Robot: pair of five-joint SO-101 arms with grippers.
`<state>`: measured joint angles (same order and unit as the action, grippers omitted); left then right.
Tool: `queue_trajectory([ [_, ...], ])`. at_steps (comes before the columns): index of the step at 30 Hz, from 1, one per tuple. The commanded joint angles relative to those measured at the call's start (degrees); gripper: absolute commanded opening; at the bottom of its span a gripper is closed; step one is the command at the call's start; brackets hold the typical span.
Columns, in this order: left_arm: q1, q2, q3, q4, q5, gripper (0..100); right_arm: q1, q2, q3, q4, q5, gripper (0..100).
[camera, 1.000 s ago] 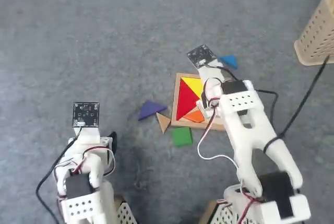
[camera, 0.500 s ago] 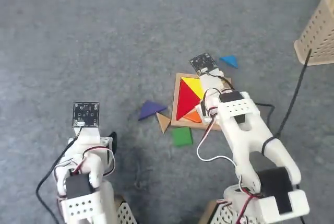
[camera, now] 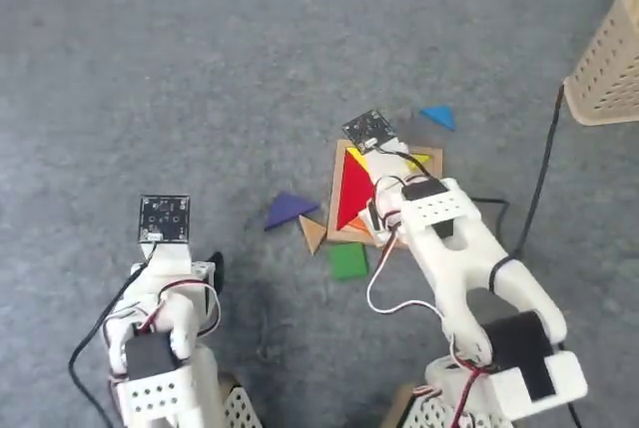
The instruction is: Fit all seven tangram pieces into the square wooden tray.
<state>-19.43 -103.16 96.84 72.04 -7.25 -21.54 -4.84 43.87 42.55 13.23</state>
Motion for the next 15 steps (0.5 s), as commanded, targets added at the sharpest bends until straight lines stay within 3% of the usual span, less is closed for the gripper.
queue_trajectory([
  [1, -0.3, -1.0, -0.2, 0.4, 0.4, 23, -1.9, 1.7, -0.9, 0.8, -0.5, 0.6],
  [9, -0.3, -1.0, -0.2, 0.4, 0.4, 23, -5.4, -2.1, 0.7, 0.7, -0.7, 0.6],
  [15, -0.3, -1.0, -0.2, 0.4, 0.4, 23, -0.1, -7.5, 0.6, -2.8, -4.7, 0.6],
])
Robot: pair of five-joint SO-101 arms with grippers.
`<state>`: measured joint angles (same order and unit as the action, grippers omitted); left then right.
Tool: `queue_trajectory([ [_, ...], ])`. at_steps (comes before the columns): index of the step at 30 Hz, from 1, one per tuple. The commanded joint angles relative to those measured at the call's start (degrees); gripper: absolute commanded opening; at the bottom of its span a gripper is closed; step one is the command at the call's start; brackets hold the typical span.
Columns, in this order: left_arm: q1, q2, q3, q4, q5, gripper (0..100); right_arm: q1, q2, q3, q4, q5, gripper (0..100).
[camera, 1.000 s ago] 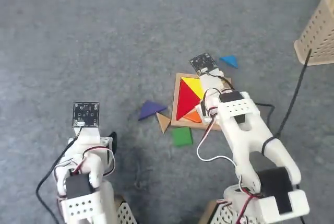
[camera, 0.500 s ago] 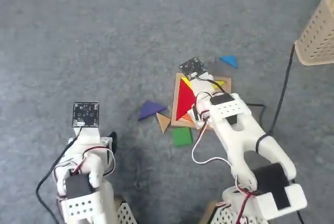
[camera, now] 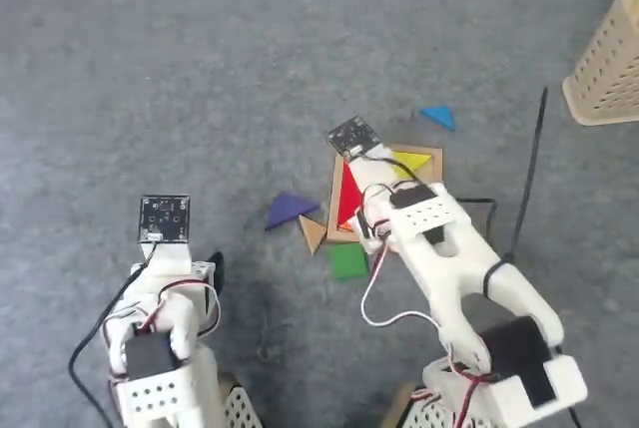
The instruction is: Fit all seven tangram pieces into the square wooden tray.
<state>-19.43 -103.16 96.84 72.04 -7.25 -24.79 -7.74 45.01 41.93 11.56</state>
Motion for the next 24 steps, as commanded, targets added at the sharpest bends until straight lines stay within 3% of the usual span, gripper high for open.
queue_trajectory([
  [1, -0.3, -1.0, -0.2, 0.4, 0.4, 23, 3.9, -4.7, -0.4, -2.8, -3.8, 0.6],
  [24, -0.3, -1.0, -0.2, 0.4, 0.4, 23, 5.3, 5.1, -1.8, -5.5, -3.6, 0.6],
])
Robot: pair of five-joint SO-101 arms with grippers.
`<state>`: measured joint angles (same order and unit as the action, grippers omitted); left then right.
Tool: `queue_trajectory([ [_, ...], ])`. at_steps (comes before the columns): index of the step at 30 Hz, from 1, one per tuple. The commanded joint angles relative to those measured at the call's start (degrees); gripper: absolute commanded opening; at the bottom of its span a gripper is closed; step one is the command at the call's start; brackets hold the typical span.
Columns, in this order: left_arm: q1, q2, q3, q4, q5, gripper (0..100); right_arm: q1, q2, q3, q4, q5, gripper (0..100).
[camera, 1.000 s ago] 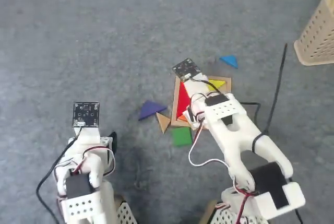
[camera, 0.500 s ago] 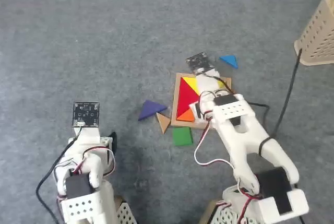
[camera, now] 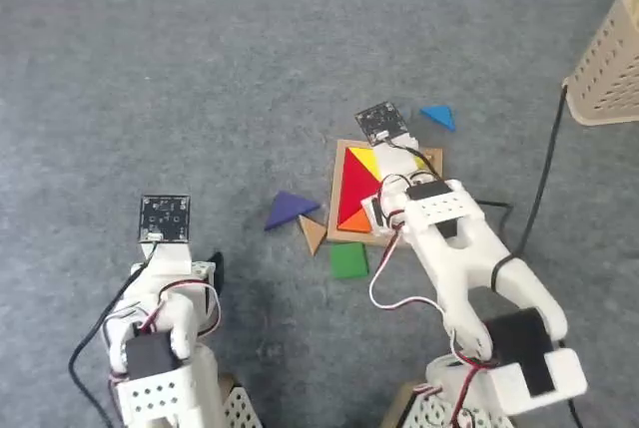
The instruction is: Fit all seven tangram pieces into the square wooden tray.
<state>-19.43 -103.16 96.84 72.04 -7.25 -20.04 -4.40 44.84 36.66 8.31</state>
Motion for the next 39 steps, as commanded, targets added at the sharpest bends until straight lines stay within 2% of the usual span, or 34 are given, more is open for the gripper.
queue_trajectory([
  [1, -0.3, -1.0, -0.2, 0.4, 0.4, 23, 0.9, 2.3, -2.8, 1.1, -0.5, 0.6],
  [11, -0.3, -1.0, -0.2, 0.4, 0.4, 23, 10.1, 8.5, -12.0, 5.1, -0.5, 0.6],
  [22, -0.3, -1.0, -0.2, 0.4, 0.4, 23, 14.6, 18.0, -26.4, 5.2, -0.4, 0.6],
  [26, -0.3, -1.0, -0.2, 0.4, 0.4, 23, 15.2, 20.2, -32.1, 10.5, -0.4, 0.6],
  [32, -0.3, -1.0, -0.2, 0.4, 0.4, 23, 15.3, 14.9, -34.2, 16.7, -2.1, 0.6],
  [36, -0.3, -1.0, -0.2, 0.4, 0.4, 23, 14.8, 7.3, -28.3, 15.3, -4.4, 0.6],
  [39, -0.3, -1.0, -0.2, 0.4, 0.4, 23, 13.7, 1.5, -21.9, 10.7, -4.5, 0.6],
])
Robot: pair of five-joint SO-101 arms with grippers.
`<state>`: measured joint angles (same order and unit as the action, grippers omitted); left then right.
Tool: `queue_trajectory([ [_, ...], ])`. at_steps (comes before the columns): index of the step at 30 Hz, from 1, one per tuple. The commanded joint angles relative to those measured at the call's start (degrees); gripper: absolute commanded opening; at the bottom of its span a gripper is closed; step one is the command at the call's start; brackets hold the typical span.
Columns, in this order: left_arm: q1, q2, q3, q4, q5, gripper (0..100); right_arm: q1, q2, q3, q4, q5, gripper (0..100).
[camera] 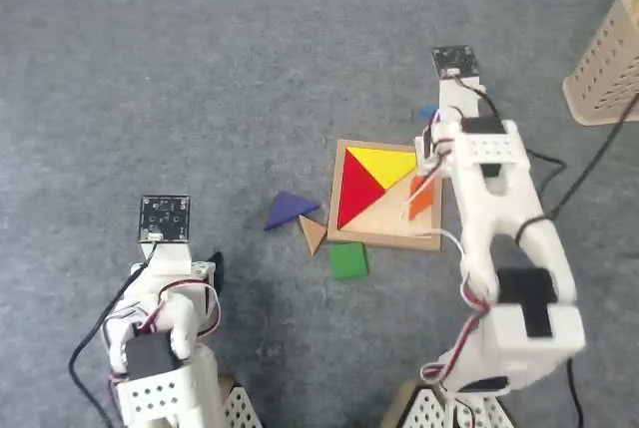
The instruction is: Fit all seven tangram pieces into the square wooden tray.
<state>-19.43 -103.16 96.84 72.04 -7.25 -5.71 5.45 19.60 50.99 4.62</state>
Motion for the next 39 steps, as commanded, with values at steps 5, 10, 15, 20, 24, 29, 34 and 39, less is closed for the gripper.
queue_trajectory([
  [5, -0.3, -1.0, -0.2, 0.4, 0.4, 23, -1.6, -11.6, 10.8, -6.9, -0.4, 0.6],
  [10, -0.3, -1.0, -0.2, 0.4, 0.4, 23, -4.5, -5.1, 11.4, -7.7, -0.4, 0.6],
  [15, -0.3, -1.0, -0.2, 0.4, 0.4, 23, -4.9, 0.9, 7.8, -8.0, -0.4, 0.6],
  [20, -0.3, -1.0, -0.2, 0.4, 0.4, 23, -4.3, 4.2, 5.4, -8.3, -0.4, 0.6],
  [24, -0.3, -1.0, -0.2, 0.4, 0.4, 23, -3.4, 6.5, 2.5, -8.5, -0.4, 0.6],
  [29, -0.3, -1.0, -0.2, 0.4, 0.4, 23, -2.2, 7.2, 0.4, -8.0, -0.4, 0.6],
  [34, -0.3, -1.0, -0.2, 0.4, 0.4, 23, -1.3, 2.3, 1.4, -6.9, 0.9, 0.6],
  [39, -0.3, -1.0, -0.2, 0.4, 0.4, 23, 0.5, -8.2, 3.4, -0.9, 0.3, 0.6],
])
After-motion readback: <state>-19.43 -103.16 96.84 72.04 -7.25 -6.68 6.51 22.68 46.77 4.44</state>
